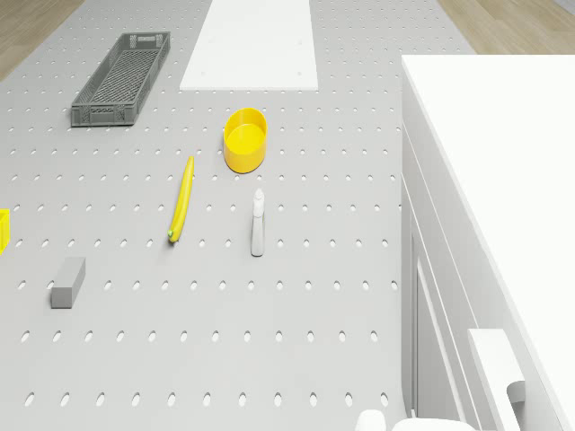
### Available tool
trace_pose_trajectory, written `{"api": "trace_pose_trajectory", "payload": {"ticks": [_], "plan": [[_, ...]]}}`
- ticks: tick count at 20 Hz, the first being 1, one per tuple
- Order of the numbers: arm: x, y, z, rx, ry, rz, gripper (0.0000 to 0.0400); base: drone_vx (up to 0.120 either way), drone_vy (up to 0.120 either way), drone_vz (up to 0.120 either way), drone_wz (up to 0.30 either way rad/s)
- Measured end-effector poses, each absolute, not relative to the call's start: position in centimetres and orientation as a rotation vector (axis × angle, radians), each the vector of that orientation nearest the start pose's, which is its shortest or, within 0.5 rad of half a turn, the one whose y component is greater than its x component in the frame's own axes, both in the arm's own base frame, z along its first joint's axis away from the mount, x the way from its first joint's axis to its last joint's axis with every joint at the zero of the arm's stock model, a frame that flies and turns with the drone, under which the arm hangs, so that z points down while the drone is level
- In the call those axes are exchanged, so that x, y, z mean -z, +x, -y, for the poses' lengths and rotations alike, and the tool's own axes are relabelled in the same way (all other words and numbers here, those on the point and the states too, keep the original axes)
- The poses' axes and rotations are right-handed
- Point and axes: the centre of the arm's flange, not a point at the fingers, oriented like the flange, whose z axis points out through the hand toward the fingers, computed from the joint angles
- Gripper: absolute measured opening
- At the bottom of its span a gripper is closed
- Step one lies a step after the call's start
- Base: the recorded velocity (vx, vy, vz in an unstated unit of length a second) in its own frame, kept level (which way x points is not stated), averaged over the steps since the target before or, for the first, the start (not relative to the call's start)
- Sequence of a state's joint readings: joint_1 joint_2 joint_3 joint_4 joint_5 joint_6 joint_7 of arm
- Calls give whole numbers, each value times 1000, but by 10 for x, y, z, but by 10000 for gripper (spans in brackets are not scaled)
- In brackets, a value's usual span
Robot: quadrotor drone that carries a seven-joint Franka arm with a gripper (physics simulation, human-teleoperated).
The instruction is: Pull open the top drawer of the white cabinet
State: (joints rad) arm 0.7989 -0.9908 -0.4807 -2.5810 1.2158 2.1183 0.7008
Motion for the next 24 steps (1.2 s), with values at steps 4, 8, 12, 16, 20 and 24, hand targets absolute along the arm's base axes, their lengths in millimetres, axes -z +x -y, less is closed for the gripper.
{"api": "trace_pose_trajectory", "payload": {"ticks": [4,8,12,16,20,24], "plan": [[-611,306,-97,-613,-1483,-611,305,0,0,0,0],[-613,306,-100,-613,-1483,-611,305,0,0,0,0],[-613,306,-106,-613,-1483,-611,305,0,0,0,0],[-613,306,-110,-613,-1483,-611,305,0,0,0,0],[-613,306,-113,-613,-1482,-611,305,0,0,0,0],[-613,306,-115,-613,-1482,-611,249,0,0,0,0]]}}
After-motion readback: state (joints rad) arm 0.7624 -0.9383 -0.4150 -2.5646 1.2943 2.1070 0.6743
